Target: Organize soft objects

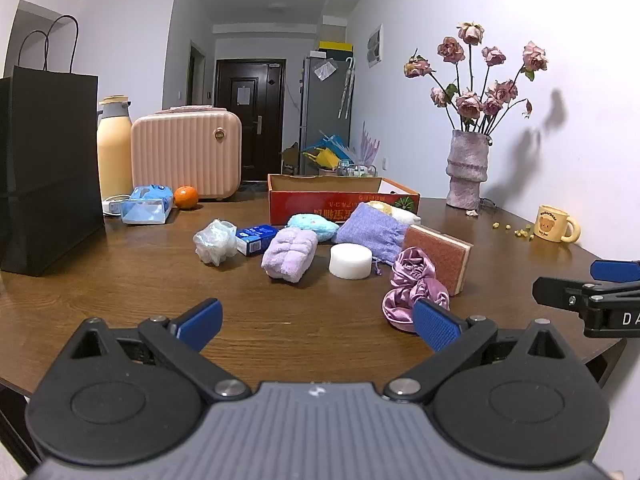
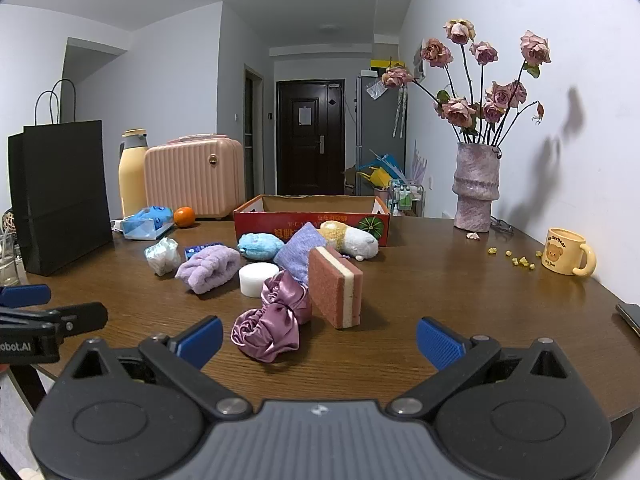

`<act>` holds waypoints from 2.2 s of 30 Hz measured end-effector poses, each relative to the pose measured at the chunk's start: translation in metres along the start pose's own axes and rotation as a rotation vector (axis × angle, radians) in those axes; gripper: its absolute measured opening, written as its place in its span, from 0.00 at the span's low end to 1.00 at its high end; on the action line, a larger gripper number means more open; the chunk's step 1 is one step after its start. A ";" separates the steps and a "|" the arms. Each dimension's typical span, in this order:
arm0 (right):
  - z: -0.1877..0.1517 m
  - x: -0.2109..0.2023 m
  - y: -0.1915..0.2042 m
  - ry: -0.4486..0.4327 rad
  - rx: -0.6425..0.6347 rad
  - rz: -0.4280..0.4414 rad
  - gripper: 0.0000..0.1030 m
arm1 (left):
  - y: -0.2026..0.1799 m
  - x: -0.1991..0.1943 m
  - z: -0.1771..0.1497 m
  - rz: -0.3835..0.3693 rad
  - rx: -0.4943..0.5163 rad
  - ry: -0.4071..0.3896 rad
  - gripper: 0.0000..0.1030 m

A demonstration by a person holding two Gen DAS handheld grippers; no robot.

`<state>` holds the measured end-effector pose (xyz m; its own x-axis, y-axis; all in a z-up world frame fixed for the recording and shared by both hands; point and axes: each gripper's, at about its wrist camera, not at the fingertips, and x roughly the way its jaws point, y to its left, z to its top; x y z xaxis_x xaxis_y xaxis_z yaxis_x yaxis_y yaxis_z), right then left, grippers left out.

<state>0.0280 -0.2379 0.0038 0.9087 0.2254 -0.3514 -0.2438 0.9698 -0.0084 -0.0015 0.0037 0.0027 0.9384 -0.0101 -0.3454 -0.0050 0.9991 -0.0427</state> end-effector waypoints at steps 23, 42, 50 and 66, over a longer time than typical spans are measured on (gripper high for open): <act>0.000 -0.001 0.001 -0.003 0.000 0.001 1.00 | -0.002 -0.002 -0.001 0.006 0.007 -0.016 1.00; -0.001 -0.001 0.002 -0.006 -0.002 0.001 1.00 | -0.002 -0.002 -0.001 0.006 0.007 -0.017 1.00; -0.001 -0.001 0.001 -0.006 -0.002 0.001 1.00 | -0.002 -0.002 -0.001 0.007 0.007 -0.017 1.00; 0.001 -0.002 0.003 -0.006 -0.010 0.000 1.00 | -0.002 -0.002 -0.001 0.007 0.006 -0.016 1.00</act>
<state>0.0263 -0.2356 0.0054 0.9107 0.2262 -0.3455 -0.2475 0.9687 -0.0181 -0.0041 0.0020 0.0023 0.9438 -0.0029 -0.3304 -0.0091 0.9994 -0.0349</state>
